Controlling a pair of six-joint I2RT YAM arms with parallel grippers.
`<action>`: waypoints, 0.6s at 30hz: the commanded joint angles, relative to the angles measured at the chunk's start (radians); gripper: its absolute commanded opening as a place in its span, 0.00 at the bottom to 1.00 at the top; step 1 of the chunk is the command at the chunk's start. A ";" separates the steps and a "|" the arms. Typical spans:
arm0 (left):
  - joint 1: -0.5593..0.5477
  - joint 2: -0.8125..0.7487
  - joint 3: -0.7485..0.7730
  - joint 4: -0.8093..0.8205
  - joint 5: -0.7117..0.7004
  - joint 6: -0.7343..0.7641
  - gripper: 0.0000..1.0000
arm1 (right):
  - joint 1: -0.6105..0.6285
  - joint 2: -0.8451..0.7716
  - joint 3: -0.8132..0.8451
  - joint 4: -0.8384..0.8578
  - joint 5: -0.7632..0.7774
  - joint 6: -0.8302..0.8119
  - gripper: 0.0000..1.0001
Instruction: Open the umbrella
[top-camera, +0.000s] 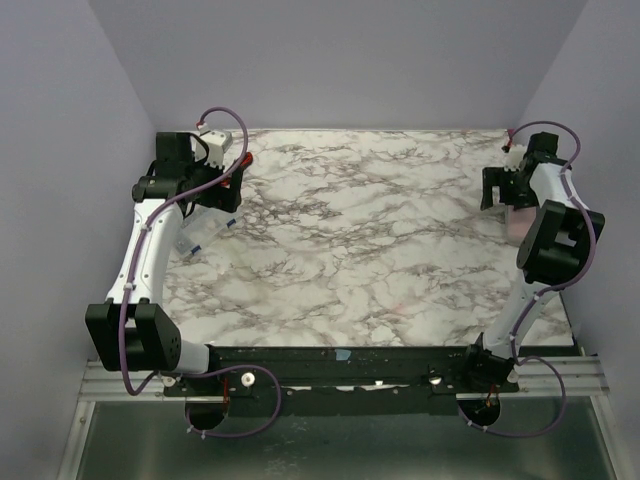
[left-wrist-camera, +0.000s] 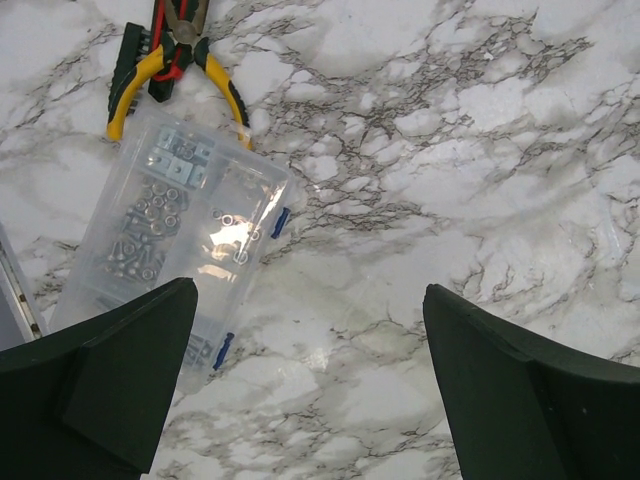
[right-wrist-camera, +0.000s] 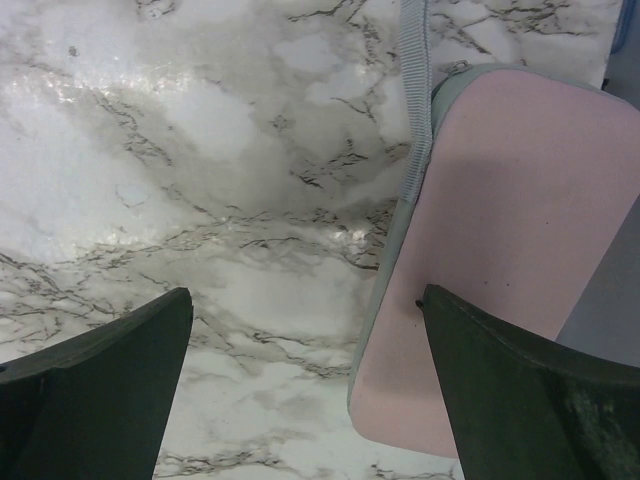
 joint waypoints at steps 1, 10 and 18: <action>-0.038 0.017 0.029 -0.029 0.037 0.011 0.99 | -0.037 0.062 0.039 -0.050 0.035 -0.046 1.00; -0.061 0.035 0.027 -0.035 0.040 0.029 0.99 | -0.039 -0.036 0.111 -0.110 -0.033 -0.036 1.00; -0.097 0.084 0.091 -0.045 0.022 0.049 0.98 | -0.110 -0.006 0.087 -0.061 0.073 0.023 1.00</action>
